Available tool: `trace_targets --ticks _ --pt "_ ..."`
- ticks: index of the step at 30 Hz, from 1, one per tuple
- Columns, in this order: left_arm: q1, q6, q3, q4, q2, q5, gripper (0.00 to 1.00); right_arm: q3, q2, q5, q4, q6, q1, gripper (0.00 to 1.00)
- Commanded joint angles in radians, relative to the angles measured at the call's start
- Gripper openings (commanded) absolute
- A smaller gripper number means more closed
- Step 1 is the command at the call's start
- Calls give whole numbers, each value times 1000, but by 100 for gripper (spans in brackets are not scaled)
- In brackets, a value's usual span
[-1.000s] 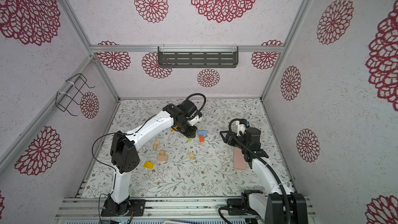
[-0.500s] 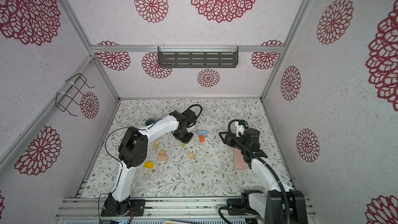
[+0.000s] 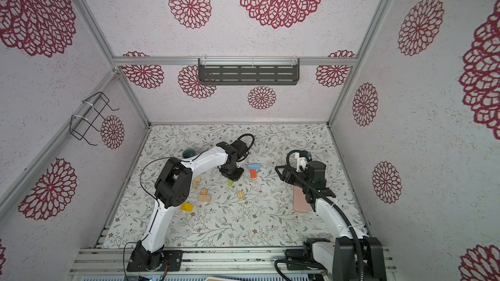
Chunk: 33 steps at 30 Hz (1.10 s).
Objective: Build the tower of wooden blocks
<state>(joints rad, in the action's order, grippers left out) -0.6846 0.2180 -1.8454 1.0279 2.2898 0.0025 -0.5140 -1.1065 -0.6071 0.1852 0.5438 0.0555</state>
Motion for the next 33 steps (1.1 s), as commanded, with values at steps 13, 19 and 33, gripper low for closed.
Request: trace_targets --ticks 13,19,33 --pt "7 -2 -18 -17 -37 7 37 -6 -7 -12 33 5 -2 60" --pt "6 5 3 -14 -90 -16 39 -6 -8 -12 36 6 -3 60" --pt "2 23 67 -37 -126 -3 41 -3 -13 -14 38 5 -2 61"
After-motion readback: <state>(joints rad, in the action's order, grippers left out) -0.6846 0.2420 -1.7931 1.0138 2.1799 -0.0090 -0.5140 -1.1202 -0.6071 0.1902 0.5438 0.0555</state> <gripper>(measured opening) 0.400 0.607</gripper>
